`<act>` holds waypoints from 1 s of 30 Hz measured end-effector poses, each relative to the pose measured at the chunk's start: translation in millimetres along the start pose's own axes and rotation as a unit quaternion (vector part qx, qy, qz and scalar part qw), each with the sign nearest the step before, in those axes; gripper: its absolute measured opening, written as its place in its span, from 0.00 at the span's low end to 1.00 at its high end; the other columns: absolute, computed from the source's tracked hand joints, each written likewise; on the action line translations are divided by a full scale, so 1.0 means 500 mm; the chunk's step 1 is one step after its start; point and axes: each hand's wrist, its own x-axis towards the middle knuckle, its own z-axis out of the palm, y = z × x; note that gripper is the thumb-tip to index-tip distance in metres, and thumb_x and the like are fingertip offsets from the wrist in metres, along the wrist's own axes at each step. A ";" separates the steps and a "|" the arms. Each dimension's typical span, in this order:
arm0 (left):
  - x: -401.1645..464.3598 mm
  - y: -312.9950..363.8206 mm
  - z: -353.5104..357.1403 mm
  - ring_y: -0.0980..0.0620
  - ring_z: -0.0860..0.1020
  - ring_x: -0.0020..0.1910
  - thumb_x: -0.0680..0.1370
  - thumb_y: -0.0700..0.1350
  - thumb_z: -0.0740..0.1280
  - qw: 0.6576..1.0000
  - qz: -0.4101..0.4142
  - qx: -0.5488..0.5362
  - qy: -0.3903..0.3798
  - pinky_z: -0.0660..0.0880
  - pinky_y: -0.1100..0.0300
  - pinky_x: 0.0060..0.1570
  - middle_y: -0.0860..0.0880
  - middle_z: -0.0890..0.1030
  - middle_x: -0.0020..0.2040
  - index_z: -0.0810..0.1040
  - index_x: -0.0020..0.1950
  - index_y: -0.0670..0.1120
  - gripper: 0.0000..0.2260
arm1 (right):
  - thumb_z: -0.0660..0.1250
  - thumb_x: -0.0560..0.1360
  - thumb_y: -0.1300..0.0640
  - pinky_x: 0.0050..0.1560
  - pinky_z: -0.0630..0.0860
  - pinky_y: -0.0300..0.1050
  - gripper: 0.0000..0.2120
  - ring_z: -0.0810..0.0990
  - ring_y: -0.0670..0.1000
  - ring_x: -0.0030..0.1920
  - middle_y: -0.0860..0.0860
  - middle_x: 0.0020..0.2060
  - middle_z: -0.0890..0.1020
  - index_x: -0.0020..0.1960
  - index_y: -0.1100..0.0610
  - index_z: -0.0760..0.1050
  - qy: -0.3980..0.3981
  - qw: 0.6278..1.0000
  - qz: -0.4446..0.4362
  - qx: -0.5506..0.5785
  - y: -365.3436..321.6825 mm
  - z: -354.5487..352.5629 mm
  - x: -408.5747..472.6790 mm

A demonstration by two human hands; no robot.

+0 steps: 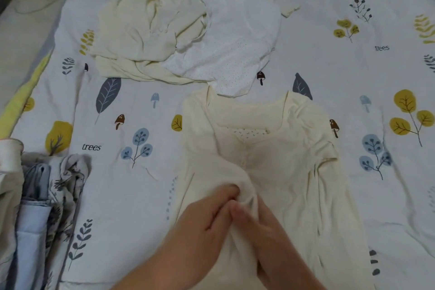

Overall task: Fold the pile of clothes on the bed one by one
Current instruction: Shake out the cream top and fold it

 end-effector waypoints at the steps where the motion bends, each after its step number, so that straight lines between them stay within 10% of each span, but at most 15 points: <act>1: 0.005 0.002 0.002 0.74 0.75 0.47 0.76 0.54 0.58 0.999 0.017 0.017 -0.047 0.66 0.80 0.47 0.73 0.77 0.46 0.76 0.48 0.65 0.09 | 0.79 0.61 0.54 0.52 0.79 0.50 0.28 0.82 0.58 0.53 0.61 0.52 0.82 0.58 0.58 0.76 0.014 1.000 -0.007 -0.015 -0.012 -0.017 -0.002; 5: 0.050 -0.035 -0.015 0.62 0.79 0.41 0.76 0.57 0.60 0.991 0.037 0.121 -0.042 0.71 0.71 0.43 0.60 0.82 0.43 0.78 0.44 0.62 0.07 | 0.72 0.68 0.64 0.47 0.78 0.44 0.15 0.82 0.55 0.48 0.52 0.45 0.84 0.54 0.54 0.77 0.148 0.957 0.062 -0.240 -0.021 -0.104 -0.002; 11: 0.194 -0.141 -0.067 0.44 0.75 0.54 0.74 0.35 0.62 0.940 0.012 0.310 0.140 0.70 0.54 0.51 0.44 0.78 0.54 0.78 0.58 0.44 0.14 | 0.68 0.68 0.39 0.56 0.69 0.51 0.33 0.70 0.56 0.61 0.53 0.61 0.69 0.68 0.51 0.62 0.284 0.652 0.094 -0.696 0.040 -0.137 -0.005; 15: 0.287 -0.162 -0.088 0.38 0.65 0.65 0.73 0.34 0.61 0.905 0.064 0.407 0.104 0.67 0.46 0.58 0.37 0.67 0.69 0.71 0.69 0.45 0.24 | 0.81 0.41 0.44 0.31 0.74 0.55 0.41 0.77 0.62 0.36 0.62 0.38 0.76 0.47 0.67 0.77 0.322 0.631 -0.003 -0.706 0.086 -0.104 -0.007; 19: 0.367 -0.160 -0.102 0.43 0.61 0.70 0.77 0.37 0.57 0.847 0.116 0.517 0.032 0.64 0.50 0.61 0.46 0.56 0.77 0.63 0.74 0.51 0.25 | 0.69 0.56 0.54 0.29 0.72 0.50 0.20 0.77 0.60 0.32 0.61 0.34 0.76 0.44 0.66 0.78 0.332 0.579 0.036 -0.744 0.088 -0.124 -0.013; 23: 0.417 -0.147 -0.117 0.44 0.71 0.60 0.78 0.41 0.61 0.835 0.092 0.541 -0.042 0.67 0.54 0.53 0.45 0.73 0.62 0.73 0.65 0.47 0.16 | 0.65 0.72 0.57 0.48 0.73 0.48 0.23 0.77 0.55 0.52 0.52 0.54 0.78 0.66 0.52 0.67 0.266 0.649 0.101 -0.706 0.050 -0.164 -0.016; 27: 0.433 -0.105 -0.166 0.47 0.75 0.45 0.77 0.42 0.65 0.919 0.062 0.388 0.017 0.66 0.59 0.44 0.48 0.76 0.42 0.80 0.47 0.42 0.06 | 0.63 0.75 0.61 0.34 0.67 0.41 0.07 0.74 0.46 0.33 0.44 0.33 0.77 0.43 0.49 0.69 0.277 0.838 0.076 -0.464 0.000 -0.198 -0.040; 30: 0.439 -0.091 -0.220 0.49 0.73 0.43 0.77 0.42 0.64 0.931 0.029 0.359 0.063 0.64 0.59 0.45 0.48 0.77 0.41 0.80 0.44 0.43 0.06 | 0.63 0.73 0.65 0.34 0.66 0.44 0.10 0.73 0.49 0.30 0.47 0.24 0.76 0.35 0.55 0.74 0.315 0.881 0.083 -0.344 -0.017 -0.223 -0.047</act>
